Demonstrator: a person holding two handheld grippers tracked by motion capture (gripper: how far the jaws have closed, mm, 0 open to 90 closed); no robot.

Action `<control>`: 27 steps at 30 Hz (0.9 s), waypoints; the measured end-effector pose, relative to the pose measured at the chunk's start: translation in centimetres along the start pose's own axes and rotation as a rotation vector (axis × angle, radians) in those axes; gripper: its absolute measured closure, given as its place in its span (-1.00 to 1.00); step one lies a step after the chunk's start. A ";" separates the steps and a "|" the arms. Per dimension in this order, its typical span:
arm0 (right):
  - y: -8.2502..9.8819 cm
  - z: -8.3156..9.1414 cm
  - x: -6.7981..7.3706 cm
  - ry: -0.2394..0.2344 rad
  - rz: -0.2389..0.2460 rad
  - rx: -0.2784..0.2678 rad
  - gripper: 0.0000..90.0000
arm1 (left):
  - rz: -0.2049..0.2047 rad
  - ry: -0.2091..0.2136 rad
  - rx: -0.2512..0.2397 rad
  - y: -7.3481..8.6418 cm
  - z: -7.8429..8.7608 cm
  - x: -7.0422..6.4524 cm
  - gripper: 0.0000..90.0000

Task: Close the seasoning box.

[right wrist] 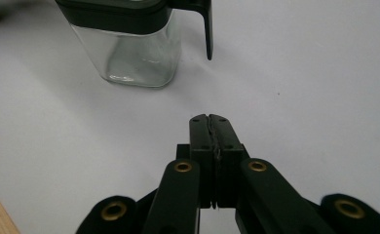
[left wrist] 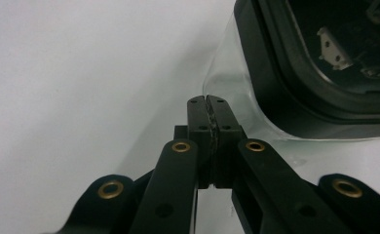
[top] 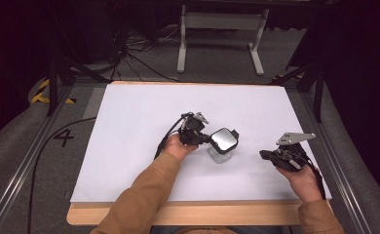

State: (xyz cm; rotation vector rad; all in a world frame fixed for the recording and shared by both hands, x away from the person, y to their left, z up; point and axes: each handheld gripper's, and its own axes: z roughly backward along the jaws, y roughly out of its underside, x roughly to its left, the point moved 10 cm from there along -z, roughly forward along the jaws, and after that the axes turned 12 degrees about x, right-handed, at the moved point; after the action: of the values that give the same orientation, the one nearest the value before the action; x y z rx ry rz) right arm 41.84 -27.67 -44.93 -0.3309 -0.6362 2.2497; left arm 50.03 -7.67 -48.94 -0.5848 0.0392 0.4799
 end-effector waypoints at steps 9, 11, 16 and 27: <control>-0.4 0.2 -0.3 -0.006 0.004 -0.015 0.98 | -0.011 0.020 0.023 0.4 0.1 -0.9 0.99; -0.6 0.4 -0.4 -0.005 0.001 -0.023 0.98 | -0.016 0.014 0.049 0.6 0.2 -1.5 0.99; -1.1 0.8 -0.8 -0.006 0.000 -0.040 0.98 | -0.041 0.027 0.086 1.2 0.2 -2.9 0.99; -2.1 0.7 -0.9 -0.011 0.014 -0.056 0.98 | -0.116 0.058 0.131 1.5 -0.2 -6.2 0.99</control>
State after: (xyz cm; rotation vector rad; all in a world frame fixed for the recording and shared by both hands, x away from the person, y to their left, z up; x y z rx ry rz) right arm 43.44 -27.35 -43.19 -0.3515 -0.7054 2.2522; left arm 43.89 -9.31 -48.80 -0.4693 0.0913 0.3448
